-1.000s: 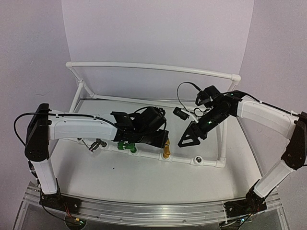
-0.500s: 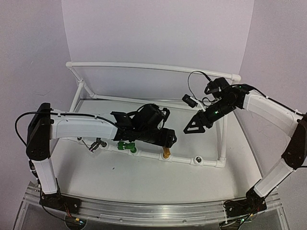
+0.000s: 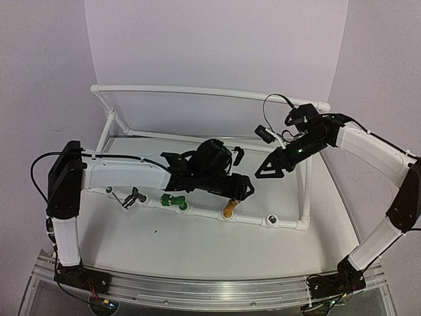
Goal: Install the water faucets
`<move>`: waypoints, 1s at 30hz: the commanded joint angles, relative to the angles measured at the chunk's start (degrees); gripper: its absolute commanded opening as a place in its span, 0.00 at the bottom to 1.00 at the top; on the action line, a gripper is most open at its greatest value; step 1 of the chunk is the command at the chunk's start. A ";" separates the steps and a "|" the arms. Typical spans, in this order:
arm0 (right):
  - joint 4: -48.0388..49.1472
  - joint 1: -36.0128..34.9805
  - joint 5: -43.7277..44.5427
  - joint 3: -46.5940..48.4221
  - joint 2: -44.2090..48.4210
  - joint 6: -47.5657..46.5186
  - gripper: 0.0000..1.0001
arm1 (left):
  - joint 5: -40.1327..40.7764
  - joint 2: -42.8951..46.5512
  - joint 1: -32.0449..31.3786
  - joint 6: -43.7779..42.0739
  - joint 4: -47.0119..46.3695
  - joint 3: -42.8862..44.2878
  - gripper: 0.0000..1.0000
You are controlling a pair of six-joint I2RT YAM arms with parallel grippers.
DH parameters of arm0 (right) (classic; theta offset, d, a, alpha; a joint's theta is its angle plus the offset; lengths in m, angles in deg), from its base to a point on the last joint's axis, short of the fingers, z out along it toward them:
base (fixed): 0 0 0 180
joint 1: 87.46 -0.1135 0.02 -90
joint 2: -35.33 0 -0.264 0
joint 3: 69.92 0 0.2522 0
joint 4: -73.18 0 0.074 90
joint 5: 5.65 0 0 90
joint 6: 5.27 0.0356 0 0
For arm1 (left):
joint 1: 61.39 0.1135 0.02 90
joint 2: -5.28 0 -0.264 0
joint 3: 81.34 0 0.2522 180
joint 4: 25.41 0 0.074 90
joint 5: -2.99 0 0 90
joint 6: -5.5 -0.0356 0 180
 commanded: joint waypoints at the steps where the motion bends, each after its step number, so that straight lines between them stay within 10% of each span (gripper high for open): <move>1: -0.39 0.83 -0.47 1.58 1.71 0.40 0.78 | -6.43 -3.00 -1.52 -3.29 2.96 4.96 0.71; 30: -0.71 2.51 1.75 4.64 -2.28 -0.38 0.78 | 8.34 -8.29 -10.44 -11.13 26.01 20.09 0.67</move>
